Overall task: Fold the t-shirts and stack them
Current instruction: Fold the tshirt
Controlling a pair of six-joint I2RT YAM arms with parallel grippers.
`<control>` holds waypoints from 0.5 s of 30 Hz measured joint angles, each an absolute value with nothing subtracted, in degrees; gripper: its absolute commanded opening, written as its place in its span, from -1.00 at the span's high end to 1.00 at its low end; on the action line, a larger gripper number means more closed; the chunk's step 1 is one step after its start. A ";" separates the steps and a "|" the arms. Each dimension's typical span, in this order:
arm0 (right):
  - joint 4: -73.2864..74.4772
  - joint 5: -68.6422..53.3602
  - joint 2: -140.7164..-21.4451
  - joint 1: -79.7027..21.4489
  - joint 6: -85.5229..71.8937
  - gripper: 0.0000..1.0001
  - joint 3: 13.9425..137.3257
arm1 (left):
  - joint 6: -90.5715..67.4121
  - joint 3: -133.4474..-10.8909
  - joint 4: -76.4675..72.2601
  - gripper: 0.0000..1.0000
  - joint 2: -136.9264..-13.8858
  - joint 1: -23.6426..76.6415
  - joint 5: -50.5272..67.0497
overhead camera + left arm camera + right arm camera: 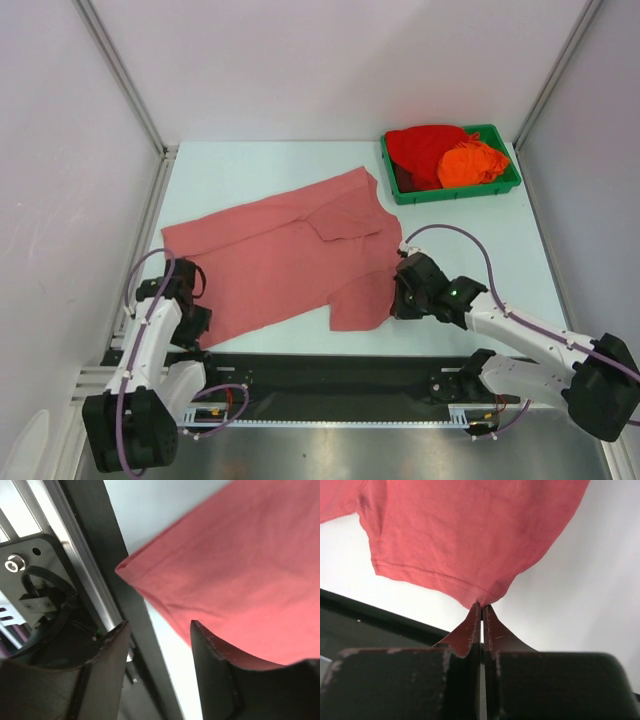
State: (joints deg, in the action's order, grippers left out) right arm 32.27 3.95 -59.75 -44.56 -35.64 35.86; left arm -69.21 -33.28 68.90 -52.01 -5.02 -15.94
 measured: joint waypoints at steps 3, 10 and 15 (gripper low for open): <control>32.23 2.50 -59.46 -43.22 -34.59 1.00 35.48 | -70.43 -32.80 67.53 -0.18 -52.05 -7.75 -16.29; 31.86 -0.43 -58.46 -42.19 -33.39 1.00 35.46 | -73.12 -28.23 63.53 0.02 -52.31 -9.17 -16.27; 31.83 -1.26 -57.98 -41.78 -33.30 1.00 35.46 | -74.94 -26.61 62.83 0.08 -52.77 -9.26 -16.34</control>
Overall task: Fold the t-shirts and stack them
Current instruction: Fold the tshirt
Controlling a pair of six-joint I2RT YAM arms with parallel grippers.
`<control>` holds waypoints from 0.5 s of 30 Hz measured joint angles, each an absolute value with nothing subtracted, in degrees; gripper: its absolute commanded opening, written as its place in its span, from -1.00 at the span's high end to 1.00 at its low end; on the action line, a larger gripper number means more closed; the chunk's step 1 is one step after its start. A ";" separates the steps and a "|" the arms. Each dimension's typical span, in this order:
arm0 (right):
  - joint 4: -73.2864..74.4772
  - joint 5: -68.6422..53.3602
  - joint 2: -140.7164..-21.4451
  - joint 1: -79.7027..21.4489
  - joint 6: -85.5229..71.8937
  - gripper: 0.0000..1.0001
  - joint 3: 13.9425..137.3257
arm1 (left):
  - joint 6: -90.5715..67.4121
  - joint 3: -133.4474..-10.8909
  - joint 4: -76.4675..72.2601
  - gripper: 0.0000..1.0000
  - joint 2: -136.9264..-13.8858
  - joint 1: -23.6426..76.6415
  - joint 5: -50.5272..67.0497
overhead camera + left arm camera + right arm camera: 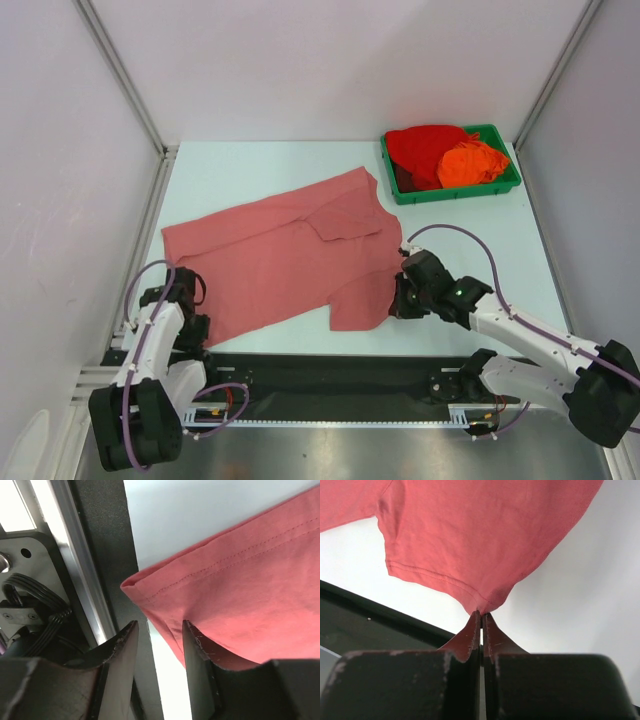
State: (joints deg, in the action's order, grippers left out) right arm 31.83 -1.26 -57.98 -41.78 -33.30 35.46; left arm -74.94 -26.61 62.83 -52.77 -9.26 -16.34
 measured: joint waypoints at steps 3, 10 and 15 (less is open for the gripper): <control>31.83 -1.69 -57.95 -41.47 -33.08 1.00 35.46 | -75.66 -26.61 62.61 0.01 -52.60 -9.43 -16.36; 31.86 -2.15 -57.95 -40.93 -32.69 1.00 35.46 | -77.17 -26.02 61.63 0.08 -51.88 -9.96 -17.30; 31.92 -2.20 -57.95 -40.64 -32.67 1.00 35.46 | -77.62 -25.26 59.90 0.56 -52.01 -10.31 -17.12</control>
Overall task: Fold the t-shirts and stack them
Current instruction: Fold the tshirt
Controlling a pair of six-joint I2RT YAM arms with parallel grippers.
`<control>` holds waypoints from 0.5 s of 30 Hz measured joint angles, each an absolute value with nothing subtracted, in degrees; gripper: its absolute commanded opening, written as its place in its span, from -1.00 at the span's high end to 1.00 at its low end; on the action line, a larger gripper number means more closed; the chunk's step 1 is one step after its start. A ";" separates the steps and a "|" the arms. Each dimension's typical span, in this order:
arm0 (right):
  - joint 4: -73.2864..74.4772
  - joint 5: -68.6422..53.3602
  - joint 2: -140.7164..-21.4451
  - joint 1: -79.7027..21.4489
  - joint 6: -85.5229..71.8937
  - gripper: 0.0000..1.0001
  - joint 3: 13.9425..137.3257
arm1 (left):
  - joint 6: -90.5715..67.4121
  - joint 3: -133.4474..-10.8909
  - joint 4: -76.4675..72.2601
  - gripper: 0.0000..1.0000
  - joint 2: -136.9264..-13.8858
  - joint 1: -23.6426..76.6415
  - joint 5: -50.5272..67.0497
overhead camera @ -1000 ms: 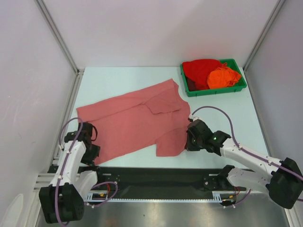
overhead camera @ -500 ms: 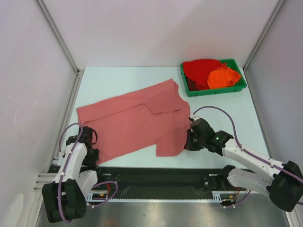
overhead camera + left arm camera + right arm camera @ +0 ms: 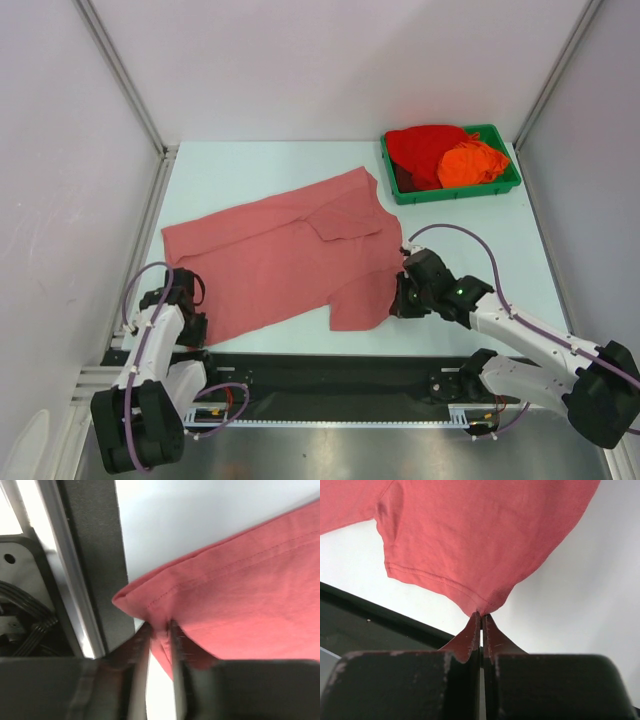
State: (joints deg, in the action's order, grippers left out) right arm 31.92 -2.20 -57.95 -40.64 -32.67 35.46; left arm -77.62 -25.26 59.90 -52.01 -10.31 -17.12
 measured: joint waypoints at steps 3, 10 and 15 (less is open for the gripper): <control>32.45 -1.83 -57.93 -40.29 -32.64 1.00 35.64 | -77.54 -25.21 58.96 0.76 -52.01 -10.33 -16.99; 35.57 -0.93 -57.95 -36.01 -31.35 1.00 40.12 | -76.71 -25.21 58.37 0.75 -52.01 -10.39 -16.75; 36.32 0.01 -60.07 -31.07 -29.02 1.00 48.23 | -74.65 -25.30 58.00 0.72 -52.14 -10.41 -16.73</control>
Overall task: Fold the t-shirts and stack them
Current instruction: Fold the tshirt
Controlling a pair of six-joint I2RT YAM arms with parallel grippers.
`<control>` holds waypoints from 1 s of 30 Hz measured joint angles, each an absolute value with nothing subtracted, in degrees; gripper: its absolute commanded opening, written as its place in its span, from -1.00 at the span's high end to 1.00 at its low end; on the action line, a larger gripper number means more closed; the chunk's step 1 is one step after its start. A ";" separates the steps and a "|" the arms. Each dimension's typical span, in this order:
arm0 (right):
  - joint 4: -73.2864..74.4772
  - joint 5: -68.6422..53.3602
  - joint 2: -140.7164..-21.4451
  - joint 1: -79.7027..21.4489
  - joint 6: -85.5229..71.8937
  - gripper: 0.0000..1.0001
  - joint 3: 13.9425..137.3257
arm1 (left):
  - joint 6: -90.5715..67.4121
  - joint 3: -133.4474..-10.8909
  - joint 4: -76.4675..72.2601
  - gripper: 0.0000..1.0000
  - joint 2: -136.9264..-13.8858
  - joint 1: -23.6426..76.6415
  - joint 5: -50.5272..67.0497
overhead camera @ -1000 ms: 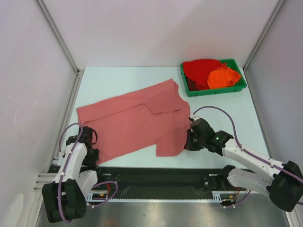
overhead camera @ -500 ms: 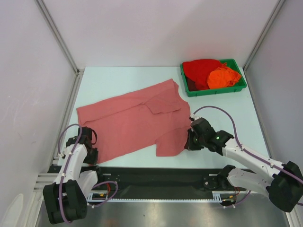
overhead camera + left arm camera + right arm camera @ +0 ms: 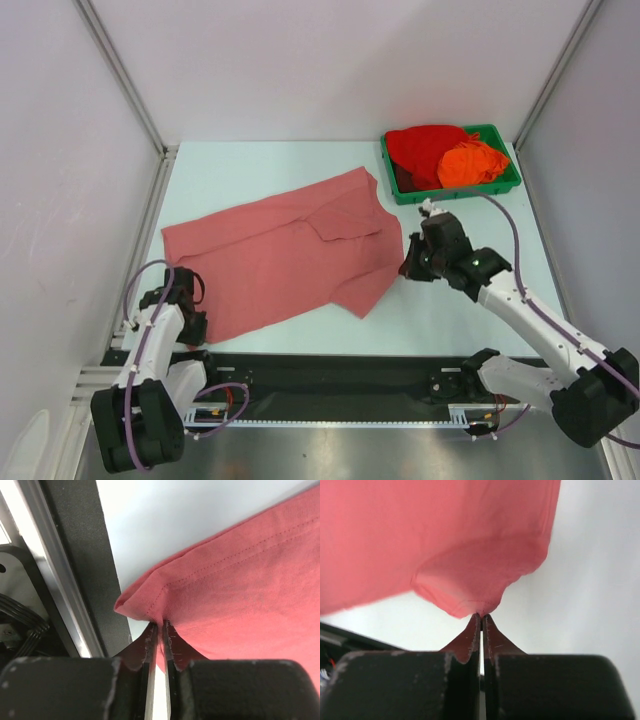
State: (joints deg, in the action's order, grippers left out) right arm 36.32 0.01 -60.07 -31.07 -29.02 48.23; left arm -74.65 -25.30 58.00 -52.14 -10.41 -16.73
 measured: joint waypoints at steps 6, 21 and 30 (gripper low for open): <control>35.09 0.23 -67.00 -27.75 -26.50 1.00 55.81 | -71.09 -26.39 56.34 0.79 -53.01 -10.41 -16.71; 35.07 2.48 -79.55 -26.85 -22.83 1.00 70.87 | -60.88 -37.80 50.02 0.99 -61.58 -10.48 -16.53; 33.32 2.90 -86.72 -26.39 -21.19 1.00 77.38 | -54.52 -47.44 46.28 0.99 -74.04 -10.52 -17.89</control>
